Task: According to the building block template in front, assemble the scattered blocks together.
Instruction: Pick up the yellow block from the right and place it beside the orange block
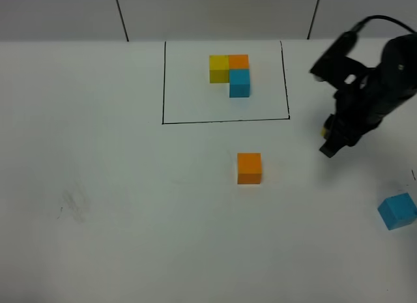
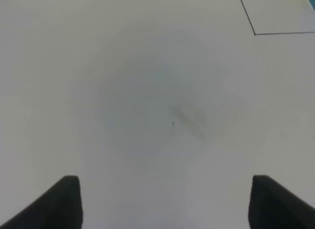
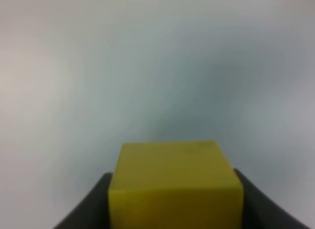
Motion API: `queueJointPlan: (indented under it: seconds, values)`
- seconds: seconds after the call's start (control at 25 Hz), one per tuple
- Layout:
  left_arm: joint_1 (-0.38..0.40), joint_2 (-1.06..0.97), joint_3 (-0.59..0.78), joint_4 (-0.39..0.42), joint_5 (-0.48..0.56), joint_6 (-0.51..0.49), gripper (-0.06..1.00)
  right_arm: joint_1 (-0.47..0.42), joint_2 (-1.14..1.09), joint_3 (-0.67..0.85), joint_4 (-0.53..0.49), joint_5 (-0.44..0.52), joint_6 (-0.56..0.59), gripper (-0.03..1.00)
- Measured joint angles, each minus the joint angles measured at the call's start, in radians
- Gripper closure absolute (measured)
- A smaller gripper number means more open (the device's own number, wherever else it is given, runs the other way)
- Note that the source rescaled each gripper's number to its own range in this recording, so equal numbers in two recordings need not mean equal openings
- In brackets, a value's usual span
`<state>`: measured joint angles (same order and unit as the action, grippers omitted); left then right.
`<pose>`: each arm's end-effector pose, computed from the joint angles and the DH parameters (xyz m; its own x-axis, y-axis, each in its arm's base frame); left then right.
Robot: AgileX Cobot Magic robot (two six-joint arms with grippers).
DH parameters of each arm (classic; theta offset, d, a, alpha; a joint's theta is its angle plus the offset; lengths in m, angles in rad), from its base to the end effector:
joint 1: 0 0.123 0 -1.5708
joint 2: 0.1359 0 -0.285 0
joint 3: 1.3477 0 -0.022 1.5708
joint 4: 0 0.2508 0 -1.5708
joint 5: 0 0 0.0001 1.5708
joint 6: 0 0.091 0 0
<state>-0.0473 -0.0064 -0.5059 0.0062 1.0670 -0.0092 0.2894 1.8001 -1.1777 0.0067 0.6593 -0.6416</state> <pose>-0.0067 0.0008 0.2784 -0.4504 0.0151 -0.8927 0.0396 0.9992 -0.0031 0.3469 0.1037 0.1955 -0.5465 -0.7827 -0.2978 -0.7604 0.6128 -0.2153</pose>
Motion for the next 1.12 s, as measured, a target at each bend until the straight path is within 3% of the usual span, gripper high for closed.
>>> queueJointPlan:
  seconds: [0.16, 0.28, 0.48, 0.76, 1.12]
  values:
    - [0.0, 0.0, 0.0, 0.0, 0.0, 0.0, 0.46, 0.155, 0.084, -0.183, 0.035, 0.119, -0.133, 0.72]
    - [0.0, 0.0, 0.0, 0.0, 0.0, 0.0, 0.46, 0.247, 0.165, -0.323, 0.04, 0.214, -0.145, 0.72]
    - [0.0, 0.0, 0.0, 0.0, 0.0, 0.0, 0.46, 0.351, 0.261, -0.462, 0.041, 0.286, -0.15, 0.72]
    - [0.0, 0.0, 0.0, 0.0, 0.0, 0.0, 0.46, 0.381, 0.325, -0.479, 0.033, 0.313, -0.195, 0.72]
    - [0.0, 0.0, 0.0, 0.0, 0.0, 0.0, 0.46, 0.381, 0.396, -0.479, 0.014, 0.276, -0.21, 0.72]
